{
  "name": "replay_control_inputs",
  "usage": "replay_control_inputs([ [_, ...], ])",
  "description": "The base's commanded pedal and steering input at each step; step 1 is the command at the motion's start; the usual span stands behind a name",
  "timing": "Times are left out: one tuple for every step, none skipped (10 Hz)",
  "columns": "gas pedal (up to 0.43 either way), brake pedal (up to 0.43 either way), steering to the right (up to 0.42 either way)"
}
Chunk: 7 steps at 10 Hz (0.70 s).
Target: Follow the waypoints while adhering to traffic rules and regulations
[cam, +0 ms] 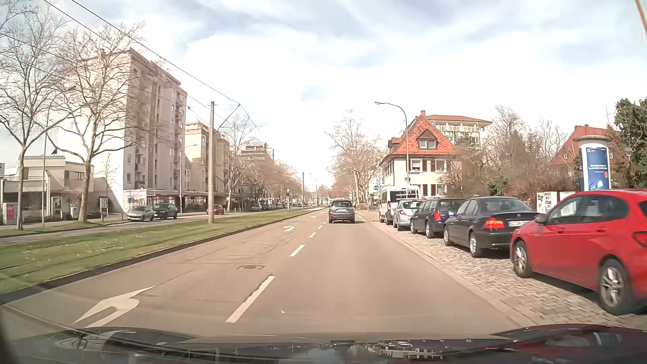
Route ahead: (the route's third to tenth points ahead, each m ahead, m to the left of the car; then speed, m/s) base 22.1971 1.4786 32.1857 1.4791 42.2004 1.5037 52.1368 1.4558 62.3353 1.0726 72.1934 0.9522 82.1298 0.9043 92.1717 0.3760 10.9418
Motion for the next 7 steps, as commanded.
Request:
replay_control_inputs([
  [0.059,0.0,0.004],
  [0.059,0.0,0.004],
  [0.059,0.0,0.004],
  [0.059,0.0,0.004],
  [0.059,0.0,0.004],
  [0.059,0.0,0.004],
  [0.059,0.0,0.003],
])
